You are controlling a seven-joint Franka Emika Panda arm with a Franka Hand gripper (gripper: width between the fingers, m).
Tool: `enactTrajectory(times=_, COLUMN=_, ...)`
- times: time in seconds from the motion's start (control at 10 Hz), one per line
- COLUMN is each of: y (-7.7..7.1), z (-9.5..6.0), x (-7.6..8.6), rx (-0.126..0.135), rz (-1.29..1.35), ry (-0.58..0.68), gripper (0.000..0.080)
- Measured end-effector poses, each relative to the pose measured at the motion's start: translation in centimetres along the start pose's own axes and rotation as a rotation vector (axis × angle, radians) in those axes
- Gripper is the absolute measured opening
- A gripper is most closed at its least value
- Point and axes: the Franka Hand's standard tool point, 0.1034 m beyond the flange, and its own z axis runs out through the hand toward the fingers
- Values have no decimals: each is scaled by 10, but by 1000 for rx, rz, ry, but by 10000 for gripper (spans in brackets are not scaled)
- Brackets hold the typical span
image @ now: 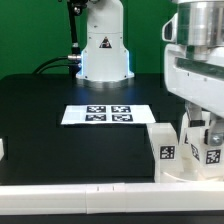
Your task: Assemble stool
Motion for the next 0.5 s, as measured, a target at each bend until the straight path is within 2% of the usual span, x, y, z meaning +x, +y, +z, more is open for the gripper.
enactTrajectory(times=0.3, y=1, z=0, x=0, rx=-7, rz=136, ry=-3, gripper=334)
enactTrajectory(times=0.5, y=3, z=0, x=3, rx=-7, rz=371, ry=-37, gripper=334)
